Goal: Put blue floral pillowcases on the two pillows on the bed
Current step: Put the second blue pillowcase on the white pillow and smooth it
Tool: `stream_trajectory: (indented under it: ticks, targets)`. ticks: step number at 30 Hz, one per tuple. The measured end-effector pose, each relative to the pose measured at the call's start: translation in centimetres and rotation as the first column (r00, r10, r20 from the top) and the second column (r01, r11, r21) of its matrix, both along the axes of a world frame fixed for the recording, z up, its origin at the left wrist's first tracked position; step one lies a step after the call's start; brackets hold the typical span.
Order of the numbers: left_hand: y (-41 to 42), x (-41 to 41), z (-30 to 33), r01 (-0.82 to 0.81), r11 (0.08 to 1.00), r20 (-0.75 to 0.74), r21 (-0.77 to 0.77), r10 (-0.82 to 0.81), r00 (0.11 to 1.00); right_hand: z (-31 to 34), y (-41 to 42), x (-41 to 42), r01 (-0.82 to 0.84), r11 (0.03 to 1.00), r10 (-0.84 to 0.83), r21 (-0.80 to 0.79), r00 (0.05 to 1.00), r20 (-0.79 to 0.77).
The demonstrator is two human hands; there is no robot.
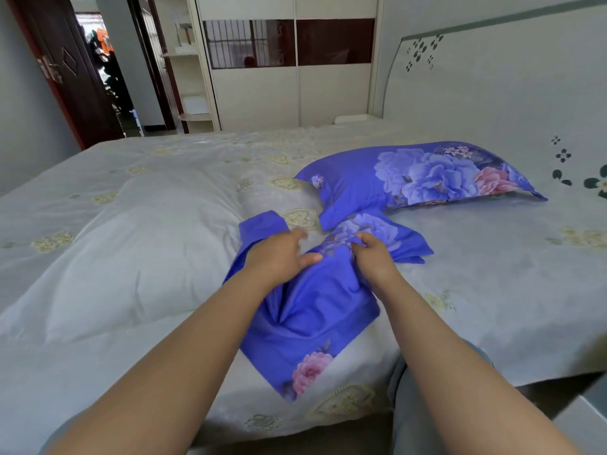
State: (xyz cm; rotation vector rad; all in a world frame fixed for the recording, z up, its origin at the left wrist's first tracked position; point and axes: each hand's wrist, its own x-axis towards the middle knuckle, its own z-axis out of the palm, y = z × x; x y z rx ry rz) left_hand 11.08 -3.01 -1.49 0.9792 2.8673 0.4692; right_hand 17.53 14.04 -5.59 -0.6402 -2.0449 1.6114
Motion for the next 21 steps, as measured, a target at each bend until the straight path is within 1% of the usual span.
stream_trajectory:
  ticks: [1, 3, 4, 5, 6, 7, 8, 9, 10, 11, 12, 13, 14, 15, 16, 17, 18, 20, 21]
  targets:
    - [0.7, 0.1, 0.4, 0.061, 0.995, -0.112, 0.084, -0.051, 0.992, 1.1, -0.4, 0.5, -0.060, 0.998, 0.060, -0.022, 0.998, -0.022]
    - [1.8, 0.2, 1.1, 0.200, 0.977, -0.264, 0.074, -0.174, 0.949, 3.1, -1.0, 1.5, -0.171, 0.985, 0.169, -0.023, 0.984, -0.057]
    - [2.2, 0.4, 1.4, 0.233, 0.969, -0.296, 0.086, -0.199, 0.934, 4.2, -1.3, 2.2, -0.211, 0.977, 0.210, -0.011, 0.975, -0.075]
    - [2.6, 0.5, 1.7, 0.244, 0.959, -0.289, 0.143, -0.196, 0.937, 5.2, -1.3, 2.8, -0.243, 0.970, 0.241, -0.010, 0.965, -0.099]
    - [2.9, 0.6, 1.8, 0.244, 0.943, -0.227, 0.227, -0.192, 0.955, 6.0, -1.2, 3.4, -0.274, 0.962, 0.271, -0.006, 0.954, -0.125]
    - [3.1, 0.7, 2.1, 0.234, 0.920, -0.130, 0.315, -0.203, 0.971, 6.9, -1.1, 4.2, -0.299, 0.954, 0.297, 0.005, 0.946, -0.127]
    - [3.1, 0.8, 2.6, 0.223, 0.896, -0.028, 0.384, -0.230, 0.973, 7.7, -0.9, 4.9, -0.309, 0.950, 0.312, 0.042, 0.945, -0.102]
    - [3.0, 0.9, 3.0, 0.208, 0.878, 0.073, 0.430, -0.264, 0.962, 8.4, -0.6, 5.5, -0.306, 0.944, 0.312, 0.126, 0.950, -0.033]
    - [2.7, 1.2, 3.4, 0.187, 0.878, 0.177, 0.441, -0.289, 0.941, 8.9, -0.1, 5.9, -0.288, 0.923, 0.277, 0.254, 0.957, 0.082]
    - [2.3, 1.6, 3.8, 0.169, 0.894, 0.282, 0.414, -0.303, 0.910, 9.3, 0.4, 6.1, -0.272, 0.874, 0.193, 0.403, 0.955, 0.226]
    - [1.9, 2.0, 3.9, 0.171, 0.921, 0.374, 0.350, -0.304, 0.876, 9.5, 0.8, 6.2, -0.282, 0.797, 0.083, 0.535, 0.928, 0.364]
    - [1.6, 2.6, 3.9, 0.189, 0.934, 0.429, 0.302, -0.311, 0.848, 9.6, 0.8, 6.4, -0.314, 0.719, -0.014, 0.620, 0.885, 0.466]
    - [1.5, 3.1, 3.8, 0.193, 0.932, 0.458, 0.306, -0.322, 0.828, 9.6, 0.6, 6.7, -0.363, 0.649, -0.090, 0.668, 0.836, 0.541]
    - [1.5, 3.5, 3.8, 0.163, 0.917, 0.462, 0.363, -0.329, 0.823, 9.5, 0.4, 6.8, -0.413, 0.590, -0.150, 0.694, 0.788, 0.597]
    - [1.5, 3.7, 3.8, 0.097, 0.888, 0.459, 0.449, -0.323, 0.828, 9.3, 0.1, 7.0, -0.447, 0.560, -0.192, 0.698, 0.750, 0.633]
    - [1.5, 4.0, 4.1, 0.044, 0.842, 0.426, 0.538, -0.317, 0.847, 9.0, -0.1, 7.1, -0.442, 0.557, -0.225, 0.703, 0.735, 0.640]
    - [1.6, 4.2, 4.5, 0.026, 0.803, 0.379, 0.595, -0.310, 0.872, 8.8, -0.2, 7.3, -0.403, 0.569, -0.263, 0.717, 0.737, 0.623]
    - [1.6, 5.0, 5.4, 0.030, 0.758, 0.334, 0.651, -0.321, 0.886, 8.4, -0.1, 7.5, -0.238, 0.616, -0.366, 0.750, 0.757, 0.541]
    - [1.3, 5.5, 6.0, 0.011, 0.731, 0.353, 0.683, -0.344, 0.870, 8.3, 0.1, 7.5, -0.154, 0.642, -0.409, 0.751, 0.759, 0.506]
